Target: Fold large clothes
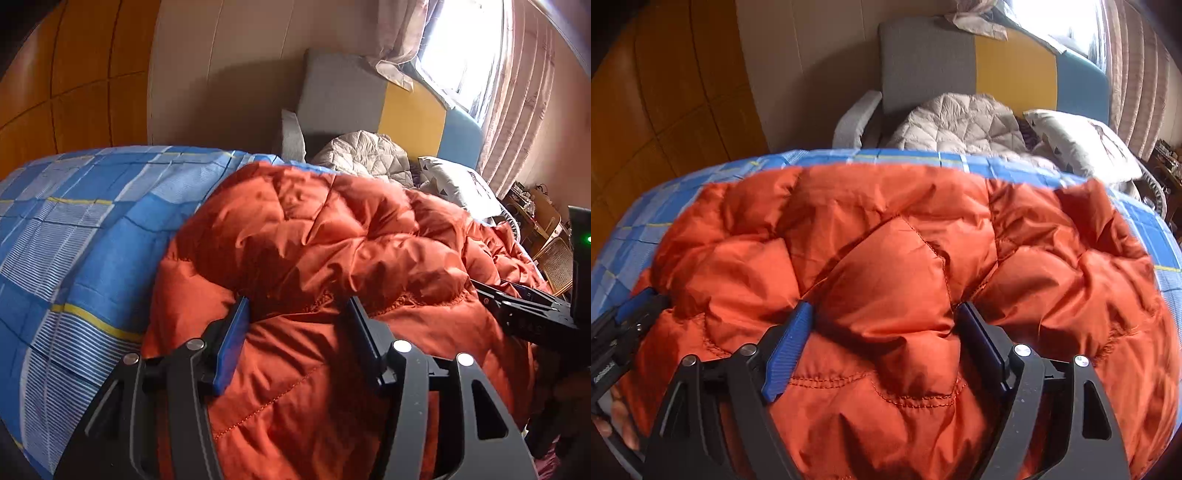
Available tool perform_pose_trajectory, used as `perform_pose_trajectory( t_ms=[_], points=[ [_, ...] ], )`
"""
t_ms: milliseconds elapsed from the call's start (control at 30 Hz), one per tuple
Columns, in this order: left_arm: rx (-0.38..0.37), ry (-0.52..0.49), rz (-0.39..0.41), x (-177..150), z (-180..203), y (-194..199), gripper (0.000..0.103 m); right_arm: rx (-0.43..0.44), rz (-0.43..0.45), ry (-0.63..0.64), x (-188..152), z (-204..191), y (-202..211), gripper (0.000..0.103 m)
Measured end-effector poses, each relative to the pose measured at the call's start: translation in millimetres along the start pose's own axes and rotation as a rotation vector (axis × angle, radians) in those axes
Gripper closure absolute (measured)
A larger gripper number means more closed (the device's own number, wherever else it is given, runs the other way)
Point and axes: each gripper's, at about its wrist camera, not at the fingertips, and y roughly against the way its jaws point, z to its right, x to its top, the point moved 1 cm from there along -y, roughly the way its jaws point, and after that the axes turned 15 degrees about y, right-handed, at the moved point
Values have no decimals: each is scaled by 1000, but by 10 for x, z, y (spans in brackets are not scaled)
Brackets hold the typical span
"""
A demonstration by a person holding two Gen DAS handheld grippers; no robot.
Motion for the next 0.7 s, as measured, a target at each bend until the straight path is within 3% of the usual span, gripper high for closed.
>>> perform_pose_trajectory(
  t_ms=[233,433,700],
  points=[
    [19,45,19,15,39,103,51,30,-18,-27,-2,58,52,19],
    [-78,-1,83,-75,430,451,51,62,51,-116,-100,353,419,13],
    [-169,-81,-2,-295,986,340,51,-63,58,-281,-562,1307,829,13]
  ],
)
